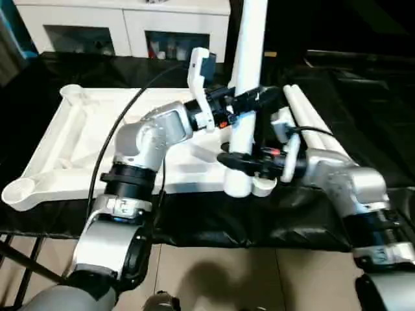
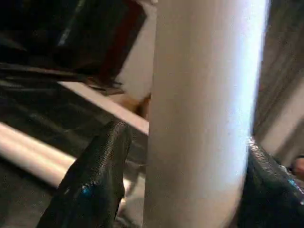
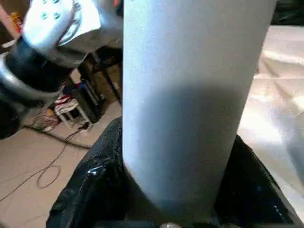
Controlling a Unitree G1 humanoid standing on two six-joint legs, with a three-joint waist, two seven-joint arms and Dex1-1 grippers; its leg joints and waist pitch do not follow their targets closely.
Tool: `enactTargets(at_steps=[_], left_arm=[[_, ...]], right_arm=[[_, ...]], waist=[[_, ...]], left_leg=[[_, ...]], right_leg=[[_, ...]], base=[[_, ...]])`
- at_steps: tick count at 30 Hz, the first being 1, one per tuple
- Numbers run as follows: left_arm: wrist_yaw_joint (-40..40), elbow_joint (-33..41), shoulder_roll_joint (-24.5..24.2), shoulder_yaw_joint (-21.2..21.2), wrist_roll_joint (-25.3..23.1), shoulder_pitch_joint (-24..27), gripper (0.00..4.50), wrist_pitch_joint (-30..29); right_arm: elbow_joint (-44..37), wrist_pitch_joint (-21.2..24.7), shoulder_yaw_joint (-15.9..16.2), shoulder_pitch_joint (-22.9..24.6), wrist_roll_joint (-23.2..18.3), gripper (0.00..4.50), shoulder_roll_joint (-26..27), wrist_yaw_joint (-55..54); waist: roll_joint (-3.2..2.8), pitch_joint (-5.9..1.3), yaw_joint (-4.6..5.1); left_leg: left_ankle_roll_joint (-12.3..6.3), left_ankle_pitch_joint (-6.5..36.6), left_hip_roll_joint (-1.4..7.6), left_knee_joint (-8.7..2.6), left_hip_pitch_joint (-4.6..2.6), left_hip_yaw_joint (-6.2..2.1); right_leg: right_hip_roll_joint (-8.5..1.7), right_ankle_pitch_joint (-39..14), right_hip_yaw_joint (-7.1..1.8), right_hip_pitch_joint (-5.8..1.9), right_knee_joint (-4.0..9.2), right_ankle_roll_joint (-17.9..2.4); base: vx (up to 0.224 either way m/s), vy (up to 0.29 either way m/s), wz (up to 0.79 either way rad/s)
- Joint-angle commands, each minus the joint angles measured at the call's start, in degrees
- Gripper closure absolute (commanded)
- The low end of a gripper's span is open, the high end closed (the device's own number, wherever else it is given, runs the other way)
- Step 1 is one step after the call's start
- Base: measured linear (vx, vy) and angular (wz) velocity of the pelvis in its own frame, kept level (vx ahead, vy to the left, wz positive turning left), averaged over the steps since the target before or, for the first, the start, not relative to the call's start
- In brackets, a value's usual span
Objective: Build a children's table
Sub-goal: Insert table leg to table base
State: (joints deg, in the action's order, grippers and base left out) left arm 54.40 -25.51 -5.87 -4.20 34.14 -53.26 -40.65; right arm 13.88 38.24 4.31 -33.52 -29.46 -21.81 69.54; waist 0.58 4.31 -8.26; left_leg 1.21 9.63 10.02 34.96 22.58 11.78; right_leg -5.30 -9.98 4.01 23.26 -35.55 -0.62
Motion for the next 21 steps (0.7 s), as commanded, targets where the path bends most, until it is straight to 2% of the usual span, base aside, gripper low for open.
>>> enactTargets(at_steps=[1, 2, 4, 7, 10, 12, 15, 17, 20, 21], left_arm=[[1.5, 1.6, -0.6, 1.3, -0.4, 0.3, 1.63, 0.6], [1.2, 1.5, -0.5, 1.2, -0.5, 0.2, 1.8, 0.7], [0.5, 1.0, -0.3, 1.1, -0.9, 0.0, 1.83, 1.2], [-1.3, -0.2, 0.1, 1.0, -2.0, -0.6, 2.22, 2.5], [-2.0, -0.9, 0.3, 0.7, -2.4, -0.9, 2.27, 3.4], [-2.5, -1.1, 0.4, 0.7, -2.8, -0.8, 2.52, 4.5], [-3.0, -0.9, 0.6, 0.8, -3.2, -0.6, 2.67, 5.3], [-3.5, -0.5, 0.9, 1.3, -4.0, -0.2, 2.69, 6.9], [-3.7, 0.2, 1.4, 1.6, -4.4, 0.3, 2.69, 8.0], [-3.5, 0.4, 1.4, 1.8, -4.5, 0.4, 2.69, 8.1]], right_arm=[[-2.3, 0.7, 0.0, 0.0, -1.2, 2.61, -1.1, 1.3], [-2.3, 0.8, -0.1, -0.1, -1.2, 2.61, -1.2, 1.3], [-2.4, 0.9, -0.3, -0.2, -1.3, 2.61, -1.4, 1.2], [-2.6, 0.9, -0.2, -0.4, -1.0, 2.61, -1.7, 1.2], [-3.1, 0.4, 0.2, -0.4, -0.4, 2.61, -2.0, 1.0], [-2.7, -1.9, 0.6, -0.5, 1.5, 2.61, -1.8, -0.8], [-1.4, -2.0, 0.3, -1.0, 2.0, 2.61, -1.2, -2.4], [0.3, -1.4, 0.0, -1.9, 2.5, 2.05, -0.8, -4.0], [1.9, -1.7, 0.2, -2.7, 3.5, 1.86, -1.0, -4.9], [2.4, -2.1, 0.6, -2.9, 4.3, 1.66, -1.3, -5.3]], waist=[[0.32, -5.11, -0.04], [0.37, -5.13, 0.04], [0.4, -5.17, 0.06], [0.39, -5.22, 0.05], [0.44, -5.23, 0.0], [0.5, -5.2, 0.08], [0.51, -5.2, 0.14], [0.54, -5.21, 0.2], [0.76, -5.2, 0.33], [0.75, -5.21, 0.3]], left_leg=[[-1.46, 8.8, 3.32, -3.77, -1.58, -1.76], [-1.26, 8.8, 3.31, -3.78, -1.55, -1.77], [-1.27, 8.4, 3.21, -3.7, -1.49, -1.73], [-1.37, 8.2, 3.22, -3.66, -1.48, -1.74], [-1.58, 7.7, 3.2, -3.64, -1.48, -1.73], [-1.44, 7.9, 3.18, -3.64, -1.44, -1.75], [-1.17, 8.2, 3.18, -3.7, -1.49, -1.79], [-1.43, 8.0, 3.18, -3.67, -1.45, -1.77], [-1.31, 8.0, 3.24, -3.68, -1.55, -1.73], [-1.41, 7.8, 3.19, -3.67, -1.51, -1.73]], right_leg=[[-3.85, -10.9, -2.48, -3.01, 3.96, -13.0], [-3.91, -10.2, -2.5, -3.04, 3.84, -13.3], [-3.96, -9.4, -2.51, -3.1, 3.82, -13.6], [-3.93, -8.9, -2.49, -3.14, 3.78, -13.8], [-3.9, -8.7, -2.48, -3.15, 3.8, -13.7], [-3.94, -9.1, -2.49, -3.13, 3.85, -13.6], [-3.99, -9.8, -2.48, -3.15, 3.89, -13.3], [-3.93, -9.2, -2.49, -3.17, 3.83, -13.4], [-3.96, -9.3, -2.5, -3.09, 3.89, -13.5], [-3.95, -9.4, -2.51, -3.14, 3.88, -13.4]], base=[[0.0, 0.0, 0.0], [0.0, 0.0, 0.0], [0.0, 0.0, 0.0], [0.0, 0.0, 0.0], [0.0, 0.0, 0.0], [0.0, 0.0, 0.0], [0.0, 0.0, 0.0], [0.0, 0.0, 0.0], [0.0, 0.0, 0.0], [0.0, 0.0, 0.0]])
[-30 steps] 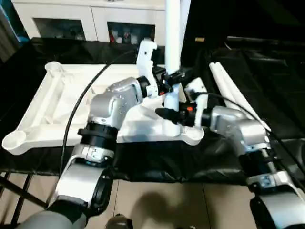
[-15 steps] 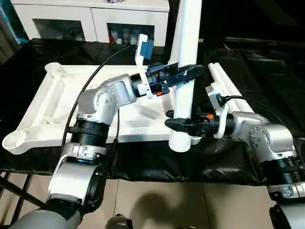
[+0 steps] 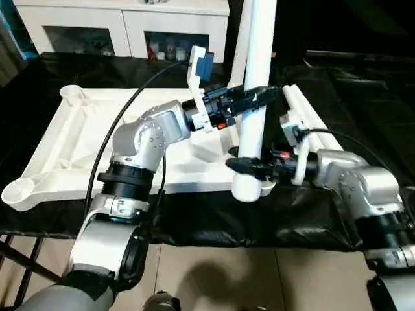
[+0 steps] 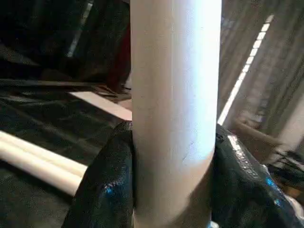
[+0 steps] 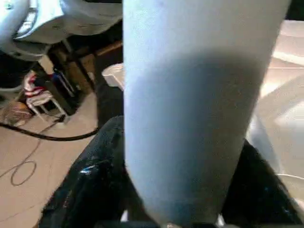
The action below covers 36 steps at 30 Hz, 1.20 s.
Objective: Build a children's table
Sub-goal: Insert table leg to table base
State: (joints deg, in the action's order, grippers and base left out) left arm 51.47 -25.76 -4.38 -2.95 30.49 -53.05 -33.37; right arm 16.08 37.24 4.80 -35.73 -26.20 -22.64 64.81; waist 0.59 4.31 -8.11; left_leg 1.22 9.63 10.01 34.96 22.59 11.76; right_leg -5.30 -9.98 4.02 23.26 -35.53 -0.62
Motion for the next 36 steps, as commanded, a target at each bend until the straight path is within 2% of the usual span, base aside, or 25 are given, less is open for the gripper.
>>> enactTargets(at_steps=[1, 8, 16, 17, 20, 26, 31, 32, 36], left_arm=[[-0.4, 0.8, -0.1, 0.8, -1.0, 0.2, 2.69, 0.7], [1.8, 1.0, -0.8, 2.2, -1.4, 0.3, 2.69, 1.0], [2.3, 1.5, -0.7, 3.0, -1.7, 0.1, 2.69, 1.0], [2.3, 1.8, -0.6, 3.1, -1.6, 0.2, 2.69, 0.8], [2.5, 2.0, -0.5, 3.2, -1.6, 0.2, 2.69, 0.7], [2.4, 1.9, -0.5, 3.2, -1.3, 0.0, 2.69, 0.5], [1.9, 1.7, -0.5, 2.9, -1.1, -0.4, 2.69, 0.3], [1.7, 1.7, -0.5, 2.8, -1.0, -0.4, 2.69, 0.1], [1.4, 1.9, -0.4, 2.8, -1.0, -0.4, 2.69, -0.1]], right_arm=[[0.6, -1.2, 0.3, -0.9, 1.5, 1.53, -0.6, -0.5], [0.9, 1.6, 2.6, -1.2, 1.3, 1.44, -2.7, 3.4], [2.4, 1.7, 3.1, -2.0, 1.7, 1.44, -2.6, 4.2], [2.7, 1.8, 3.0, -2.1, 1.6, 1.78, -2.4, 4.2], [2.8, 2.3, 3.2, -2.1, 1.3, 1.85, -2.5, 4.8], [2.7, 3.0, 3.7, -1.8, 1.0, 2.5, -2.9, 5.5], [3.2, 2.6, 3.8, -1.6, 1.5, 2.59, -2.6, 5.7], [3.3, 2.6, 3.8, -1.6, 1.5, 2.59, -2.4, 5.5], [3.5, 2.1, 3.4, -1.4, 1.6, 2.59, -1.9, 4.5]], waist=[[0.74, -5.21, 0.07], [0.57, -5.2, -0.07], [0.63, -5.27, -0.08], [0.66, -5.25, -0.09], [0.58, -5.3, -0.15], [0.63, -5.22, -0.15], [0.57, -5.27, -0.15], [0.38, -5.27, -0.17], [0.41, -5.28, -0.15]], left_leg=[[-1.43, 7.6, 3.2, -3.64, -1.5, -1.68], [-2.15, 7.5, 3.24, -3.58, -1.45, -1.65], [-1.9, 7.6, 3.25, -3.54, -1.43, -1.69], [-1.89, 7.5, 3.23, -3.52, -1.42, -1.66], [-2.11, 7.2, 3.28, -3.49, -1.47, -1.66], [-1.93, 7.7, 3.29, -3.53, -1.47, -1.68], [-1.77, 7.7, 3.28, -3.54, -1.49, -1.69], [-1.77, 7.6, 3.28, -3.52, -1.49, -1.71], [-1.76, 7.7, 3.27, -3.53, -1.46, -1.71]], right_leg=[[-3.97, -9.3, -2.53, -3.13, 3.8, -13.3], [-3.88, -8.6, -2.49, -3.16, 3.71, -13.6], [-3.92, -8.6, -2.45, -3.15, 3.62, -13.9], [-3.93, -8.5, -2.46, -3.16, 3.65, -14.0], [-3.89, -7.6, -2.45, -3.15, 3.52, -14.3], [-3.96, -8.8, -2.46, -3.16, 3.68, -14.1], [-3.92, -8.4, -2.45, -3.15, 3.63, -14.1], [-3.93, -8.3, -2.45, -3.14, 3.58, -14.1], [-3.93, -8.1, -2.46, -3.19, 3.61, -14.3]], base=[[0.0, 0.0, 0.0], [0.0, 0.0, 0.0], [0.0, 0.0, 0.0], [0.0, 0.0, 0.0], [0.0, 0.0, 0.0], [0.0, 0.0, 0.0], [0.0, 0.0, 0.0], [0.0, 0.0, 0.0], [0.0, 0.0, 0.0]])
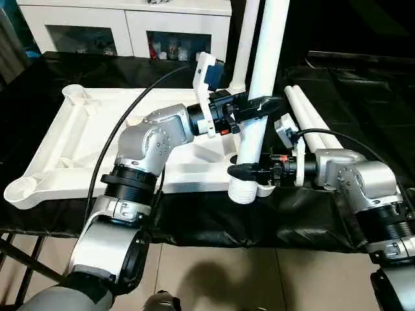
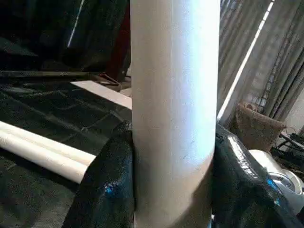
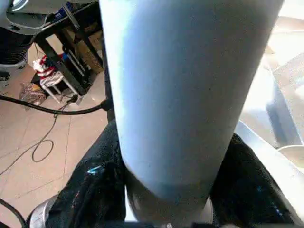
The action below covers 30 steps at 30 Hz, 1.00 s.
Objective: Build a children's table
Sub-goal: Insert table leg to table base
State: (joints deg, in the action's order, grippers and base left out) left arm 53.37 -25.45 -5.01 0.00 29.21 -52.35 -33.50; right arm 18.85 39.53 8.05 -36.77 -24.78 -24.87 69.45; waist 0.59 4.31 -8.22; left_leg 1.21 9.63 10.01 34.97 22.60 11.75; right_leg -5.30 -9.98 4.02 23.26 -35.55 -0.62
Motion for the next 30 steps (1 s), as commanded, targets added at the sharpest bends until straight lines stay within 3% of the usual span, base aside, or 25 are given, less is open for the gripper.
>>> enactTargets(at_steps=[1, 2, 3, 8, 10, 14, 15, 19, 20, 21, 22, 23, 24, 25, 26, 27, 28, 29, 30], left_arm=[[-0.5, 1.6, 0.2, -0.2, 0.2, -1.1, 2.69, 0.0], [-0.5, 1.6, 0.2, -0.1, 0.2, -1.1, 2.69, 0.0], [-0.8, 1.5, 0.4, -0.5, 0.5, -1.1, 2.13, -0.2], [-0.9, 1.2, 0.8, -1.7, 1.2, -1.3, 1.9, 1.2], [-1.4, 1.1, 1.5, -2.8, 1.2, -1.3, 1.59, 4.5], [-5.1, 0.7, 3.7, -6.5, 2.1, -2.1, 1.56, 10.4], [-6.6, -0.2, 3.7, -6.9, 0.7, -2.4, 1.56, 13.7], [-4.2, -2.2, 2.7, -7.2, 0.6, -3.0, 1.56, 15.4], [-3.0, -3.0, 2.0, -6.6, -0.2, -3.0, 1.56, 15.9], [-1.7, -4.2, 0.8, -4.9, -2.3, -2.7, 1.56, 16.9], [2.0, -6.7, -1.6, -0.1, -7.5, -1.4, 1.56, 20.9], [3.6, -7.8, -2.7, 2.2, -9.9, -0.8, 1.56, 22.6], [5.3, -9.0, -3.9, 4.6, -12.4, -0.2, 1.56, 24.5], [8.0, -11.5, -5.5, 8.3, -16.0, 0.9, 1.56, 27.9], [8.0, -11.5, -5.5, 8.3, -16.0, 0.9, 1.56, 27.9], [9.8, -13.7, -6.4, 10.6, -18.2, 1.6, 1.56, 30.4], [10.6, -14.4, -6.7, 11.3, -18.8, 1.9, 1.56, 31.2], [11.8, -15.6, -7.1, 12.3, -19.5, 2.2, 1.56, 31.6], [12.6, -17.4, -7.2, 13.4, -20.6, 2.6, 1.56, 32.4]], right_arm=[[0.7, -0.2, 0.1, -0.4, 0.2, 2.59, 0.3, -0.1], [0.9, -0.4, 0.0, -0.4, 0.3, 2.59, 0.5, -0.4], [1.0, -0.8, -0.4, -0.2, 0.4, 2.59, 0.8, -1.2], [0.8, -2.8, -1.6, 0.5, 0.3, 2.6, 2.0, -3.1], [1.3, -4.7, -2.9, 0.8, 0.4, 2.6, 3.2, -5.1], [3.4, -8.6, -6.5, 1.2, 0.2, 2.6, 6.2, -10.6], [5.2, -12.0, -8.4, 1.2, 0.9, 2.6, 7.7, -14.7], [7.9, -16.1, -11.6, 1.0, 1.6, 2.61, 9.2, -21.2], [8.3, -17.2, -12.3, 1.1, 1.8, 2.61, 9.4, -22.6], [8.6, -18.4, -13.0, 1.3, 2.1, 2.61, 9.5, -24.2], [8.6, -19.8, -13.6, 1.7, 2.9, 2.61, 9.2, -25.8], [8.5, -20.3, -13.8, 1.9, 3.3, 2.61, 9.0, -26.5], [8.4, -20.8, -14.0, 2.2, 3.8, 2.61, 8.8, -27.3], [8.0, -21.5, -13.9, 2.8, 4.9, 2.61, 8.1, -27.6], [8.0, -21.5, -13.9, 2.8, 4.9, 2.61, 8.1, -27.6], [7.6, -21.9, -13.9, 3.4, 5.4, 2.61, 7.5, -27.9], [7.5, -21.9, -13.8, 3.6, 5.5, 2.61, 7.3, -28.0], [7.0, -22.0, -13.8, 4.1, 5.6, 2.61, 6.9, -27.9], [6.4, -21.9, -13.7, 4.7, 5.7, 2.61, 6.5, -27.8]], waist=[[0.42, -5.27, -0.02], [0.49, -5.29, -0.01], [0.41, -5.29, -0.01], [0.54, -5.3, -0.03], [0.54, -5.32, 0.03], [0.54, -5.3, 0.17], [0.38, -5.32, 0.2], [0.38, -5.26, 0.32], [-0.48, -5.38, 0.18], [-0.14, -5.28, 0.51], [-0.28, -5.34, 0.5], [-0.28, -5.34, 0.5], [-0.46, -5.35, 0.61], [-0.82, -5.51, 0.54], [-0.69, -5.54, 0.58], [-1.15, -5.63, 0.66], [-0.95, -5.64, 0.69], [-1.8, -5.76, 0.52], [-1.63, -5.75, 0.67]], left_leg=[[-1.72, 7.7, 3.28, -3.55, -1.47, -1.71], [-1.73, 7.7, 3.24, -3.53, -1.45, -1.7], [-1.72, 7.6, 3.25, -3.53, -1.45, -1.7], [-1.69, 7.6, 3.28, -3.57, -1.44, -1.77], [-1.67, 7.7, 3.25, -3.55, -1.49, -1.73], [-1.2, 8.2, 3.36, -3.63, -1.52, -1.7], [-1.06, 8.5, 3.29, -3.67, -1.57, -1.76], [-0.45, 8.4, 3.11, -3.81, -1.63, -1.68], [-0.22, 8.4, 3.12, -3.77, -1.78, -1.8], [-0.42, 8.4, 3.02, -3.88, -1.71, -1.73], [-0.52, 8.4, 3.01, -3.94, -1.8, -1.79], [-0.52, 8.4, 3.01, -3.94, -1.8, -1.79], [-0.34, 8.5, 3.04, -4.07, -1.9, -1.83], [-0.09, 8.0, 3.05, -4.01, -1.85, -1.84], [-0.22, 7.8, 3.05, -4.0, -1.88, -1.75], [-0.06, 7.7, 3.06, -3.96, -1.95, -1.7], [-0.19, 7.5, 3.02, -3.92, -1.84, -1.68], [-0.17, 7.8, 3.03, -3.85, -1.84, -1.77], [-0.34, 8.2, 3.04, -3.8, -1.79, -1.69]], right_leg=[[-3.93, -8.1, -2.46, -3.16, 3.63, -14.3], [-3.9, -7.9, -2.46, -3.22, 3.61, -14.3], [-3.93, -7.7, -2.47, -3.17, 3.59, -14.3], [-4.01, -7.9, -2.44, -3.2, 3.62, -14.4], [-4.0, -7.8, -2.45, -3.18, 3.62, -14.3], [-4.15, -7.6, -2.53, -3.02, 3.64, -14.5], [-4.12, -7.6, -2.46, -3.01, 3.74, -14.5], [-4.05, -8.6, -2.53, -2.92, 3.8, -13.5], [-3.99, -8.2, -2.47, -2.94, 3.6, -13.5], [-3.69, -7.9, -2.48, -2.86, 3.94, -12.9], [-3.64, -7.8, -2.51, -2.86, 4.04, -12.2], [-3.64, -7.8, -2.51, -2.86, 4.04, -12.2], [-3.57, -8.3, -2.58, -2.89, 4.07, -10.8], [-3.68, -6.9, -2.58, -3.05, 3.75, -11.1], [-3.58, -6.3, -2.58, -2.98, 3.88, -11.1], [-3.45, -4.6, -2.52, -2.97, 3.64, -11.7], [-3.46, -3.7, -2.51, -3.07, 3.56, -12.1], [-3.61, -2.7, -2.46, -3.14, 3.26, -13.0], [-3.57, -1.7, -2.44, -3.22, 3.27, -13.8]], base=[[0.0, 0.0, 0.0], [0.0, 0.0, 0.0], [0.0, 0.0, 0.0], [0.0, 0.0, 0.0], [0.0, 0.0, 0.0], [0.0, 0.0, 0.0], [0.0, 0.0, 0.0], [0.0, 0.0, 0.0], [0.0, 0.0, 0.0], [0.0, 0.0, 0.0], [0.0, 0.0, 0.0], [0.0, 0.0, 0.0], [0.0, 0.0, 0.0], [0.0, 0.0, 0.0], [0.0, 0.0, 0.0], [0.0, 0.0, 0.0], [0.0, 0.0, 0.0], [0.0, 0.0, 0.0], [0.0, 0.0, 0.0]])
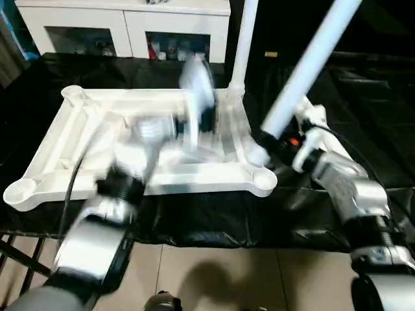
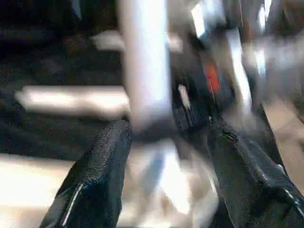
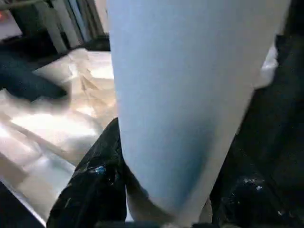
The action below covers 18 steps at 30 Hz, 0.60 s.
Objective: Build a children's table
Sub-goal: Insert table leg to table base
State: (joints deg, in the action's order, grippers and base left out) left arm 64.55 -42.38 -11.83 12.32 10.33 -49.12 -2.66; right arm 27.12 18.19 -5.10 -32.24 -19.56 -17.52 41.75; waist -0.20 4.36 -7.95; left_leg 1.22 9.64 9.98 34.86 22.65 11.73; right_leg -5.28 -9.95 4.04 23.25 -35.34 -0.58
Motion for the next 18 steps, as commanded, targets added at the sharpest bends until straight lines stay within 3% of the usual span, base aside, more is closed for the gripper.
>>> enactTargets(at_steps=[1, 2, 3, 4, 6, 8, 9, 10, 12, 16, 18], left_arm=[[2.2, -1.8, -0.5, 1.8, -2.4, -0.4, 1.56, 2.2], [3.1, -3.9, -0.5, 2.8, -3.3, -0.3, 1.85, 2.6], [3.7, -5.6, -0.5, 3.7, -4.4, 0.0, 1.85, 3.6], [3.9, -6.4, -0.4, 4.0, -4.7, 0.0, 1.92, 4.1], [3.5, -10.6, 0.0, 4.7, -6.6, -0.2, 2.19, 6.9], [3.4, -11.9, 0.1, 4.8, -7.1, -0.4, 2.31, 7.8], [3.0, -14.4, 0.1, 5.2, -8.1, -0.6, 2.36, 9.2], [3.0, -15.0, 0.1, 5.3, -8.4, -0.6, 2.36, 9.3], [1.9, -17.1, 0.1, 5.6, -9.4, -1.0, 2.69, 10.4], [1.1, -19.0, 0.2, 5.6, -10.2, -1.5, 2.76, 11.6], [0.6, -21.2, 0.3, 5.2, -10.9, -2.3, 3.16, 12.4]], right_arm=[[-2.3, -0.5, -0.4, 0.7, 0.4, 2.61, -1.2, 0.1], [-3.0, -0.5, -0.2, 1.4, 0.7, 2.61, -1.6, 0.3], [-3.6, -0.1, 0.0, 1.9, 0.7, 2.61, -1.8, 0.4], [-3.8, 0.0, 0.1, 2.1, 0.8, 2.61, -1.9, 0.5], [-4.7, 0.4, 0.8, 3.0, 1.1, 2.61, -2.4, 0.9], [-4.8, 0.4, 1.0, 3.2, 1.2, 2.61, -2.5, 1.0], [-5.0, 0.3, 1.5, 3.4, 1.7, 2.61, -2.6, 1.3], [-5.0, 0.4, 1.6, 3.5, 1.8, 2.61, -2.7, 1.4], [-5.1, 0.5, 2.0, 3.5, 1.9, 2.61, -2.8, 1.3], [-5.4, 0.6, 2.1, 3.7, 1.9, 2.61, -2.9, 1.2], [-5.9, 0.9, 2.2, 3.9, 1.9, 2.61, -3.0, 1.5]], waist=[[-1.16, -5.85, 0.37], [-0.74, -5.79, 0.36], [-0.98, -5.73, 0.33], [-0.77, -5.63, 0.3], [-1.59, -5.6, 0.26], [-1.4, -5.53, 0.34], [-2.01, -5.61, 0.48], [-1.77, -5.56, 0.68], [-1.88, -5.65, 0.97], [-2.11, -5.76, 1.49], [-2.04, -5.72, 1.56]], left_leg=[[-0.37, 8.6, 3.11, -3.67, -1.89, -1.67], [-0.61, 9.2, 3.13, -3.68, -1.85, -1.63], [-0.86, 9.2, 3.02, -3.65, -1.72, -1.65], [-1.34, 9.7, 2.99, -3.65, -1.7, -1.57], [-1.53, 10.6, 2.96, -3.55, -1.61, -1.67], [-1.19, 11.8, 2.98, -3.7, -1.69, -1.72], [-0.89, 12.0, 3.07, -3.76, -1.65, -1.86], [-0.93, 12.2, 2.98, -3.79, -1.6, -1.83], [-1.02, 12.3, 3.07, -3.8, -1.63, -1.88], [-1.47, 12.0, 3.09, -3.75, -1.62, -1.87], [-2.03, 11.8, 3.01, -3.68, -1.63, -1.77]], right_leg=[[-3.59, -1.6, -2.44, -3.24, 3.09, -14.1], [-3.72, -1.6, -2.44, -3.36, 3.1, -14.8], [-3.71, -1.9, -2.44, -3.38, 3.17, -14.9], [-3.8, -3.4, -2.47, -3.43, 3.43, -14.7], [-4.02, -7.6, -2.48, -3.35, 3.84, -14.2], [-3.98, -10.5, -2.42, -3.38, 4.22, -13.3], [-3.95, -10.8, -2.37, -3.33, 4.22, -13.2], [-3.83, -10.7, -2.34, -3.33, 4.33, -13.1], [-3.85, -9.9, -2.34, -3.29, 4.17, -13.7], [-3.78, -7.4, -2.26, -3.33, 3.97, -14.7], [-3.73, -7.0, -2.26, -3.29, 4.04, -15.1]], base=[[0.0, 0.0, 0.0], [0.0, 0.0, 0.0], [0.0, 0.0, 0.0], [0.0, 0.0, 0.0], [0.0, 0.0, 0.0], [0.0, 0.0, 0.0], [0.0, 0.0, 0.0], [0.0, 0.0, 0.0], [0.0, 0.0, 0.0], [0.0, 0.0, 0.0], [0.0, 0.0, 0.0]])
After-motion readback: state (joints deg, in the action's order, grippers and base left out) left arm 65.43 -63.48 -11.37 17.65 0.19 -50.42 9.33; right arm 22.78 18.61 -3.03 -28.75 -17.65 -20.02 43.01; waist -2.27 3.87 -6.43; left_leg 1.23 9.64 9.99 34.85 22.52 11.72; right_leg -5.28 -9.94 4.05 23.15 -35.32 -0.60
